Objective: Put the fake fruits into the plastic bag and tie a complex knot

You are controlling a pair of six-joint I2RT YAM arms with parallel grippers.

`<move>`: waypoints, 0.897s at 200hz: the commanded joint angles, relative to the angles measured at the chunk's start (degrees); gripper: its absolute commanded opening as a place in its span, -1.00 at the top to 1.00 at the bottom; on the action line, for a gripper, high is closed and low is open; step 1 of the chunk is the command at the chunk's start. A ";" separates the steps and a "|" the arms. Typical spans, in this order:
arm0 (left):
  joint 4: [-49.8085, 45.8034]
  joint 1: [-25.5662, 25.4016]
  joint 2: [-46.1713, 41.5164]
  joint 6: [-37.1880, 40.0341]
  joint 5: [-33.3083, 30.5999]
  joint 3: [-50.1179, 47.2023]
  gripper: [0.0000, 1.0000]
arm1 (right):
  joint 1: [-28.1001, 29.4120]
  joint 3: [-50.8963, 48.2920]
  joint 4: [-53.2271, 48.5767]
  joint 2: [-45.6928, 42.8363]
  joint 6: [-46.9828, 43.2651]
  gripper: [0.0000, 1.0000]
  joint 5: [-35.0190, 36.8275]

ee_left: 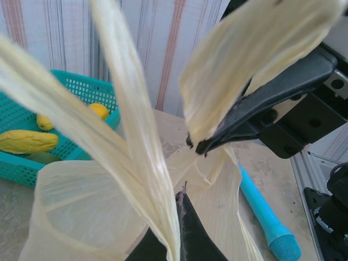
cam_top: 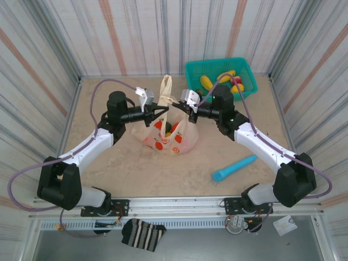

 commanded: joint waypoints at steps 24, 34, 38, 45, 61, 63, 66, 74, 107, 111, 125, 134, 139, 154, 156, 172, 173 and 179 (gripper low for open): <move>2.99 -0.51 -2.98 2.89 1.87 -2.01 0.92 | -0.68 2.93 -5.86 2.15 1.03 1.00 -6.64; 3.27 -0.55 -3.13 3.16 2.03 -2.23 0.91 | -0.64 3.32 -6.55 2.75 1.03 1.00 -7.53; 3.35 -0.54 -3.14 3.23 2.13 -2.28 0.91 | -0.68 3.48 -6.67 2.98 1.06 1.00 -7.64; 3.41 -0.55 -3.22 3.39 2.20 -2.29 0.90 | -0.68 3.63 -6.91 3.23 1.03 1.00 -7.87; 3.45 -0.65 -3.44 3.72 2.44 -2.46 0.85 | -0.83 3.77 -7.27 3.69 0.94 1.00 -7.62; 3.48 -0.68 -3.51 3.78 2.44 -2.53 0.85 | -0.83 3.79 -7.30 3.70 0.94 1.00 -7.65; 3.49 -0.71 -3.59 3.91 2.39 -2.51 0.84 | -0.90 3.83 -7.40 3.75 0.94 1.00 -7.73; 3.49 -0.77 -3.66 4.11 2.52 -2.60 0.84 | -0.95 3.98 -7.65 3.98 0.87 1.00 -7.91; 2.95 -1.16 -3.44 5.08 3.23 -2.46 0.78 | -1.27 4.55 -7.27 4.58 2.09 1.00 -6.64; 2.76 -1.24 -3.51 5.18 3.27 -2.46 0.78 | -1.41 4.57 -7.00 4.58 2.36 1.00 -6.34; 2.55 -1.33 -3.69 5.62 3.31 -2.46 0.78 | -1.64 4.72 -6.53 4.46 2.79 1.00 -5.43; 2.44 -1.33 -3.79 5.87 3.40 -2.46 0.78 | -1.73 4.90 -6.61 4.58 2.87 1.00 -5.28; 2.31 -1.38 -3.79 6.04 3.36 -2.47 0.77 | -1.73 4.99 -6.61 4.58 2.94 1.00 -5.35; 2.11 -1.47 -3.80 6.07 3.31 -2.46 0.69 | -1.73 5.22 -6.61 4.74 3.05 1.00 -5.59; 2.09 -1.43 -3.80 6.11 3.29 -2.46 0.68 | -1.73 5.25 -6.61 4.75 3.12 1.00 -5.62; 2.18 -1.42 -3.84 6.17 3.05 -2.46 0.57 | -1.56 5.26 -6.78 4.92 3.10 1.00 -5.70; 2.22 -1.42 -3.82 6.16 3.01 -2.46 0.56 | -1.56 5.26 -6.78 4.88 3.08 1.00 -5.71; 2.11 -1.42 -3.79 6.15 3.05 -2.41 0.54 | -1.47 5.32 -6.95 5.06 3.06 1.00 -5.74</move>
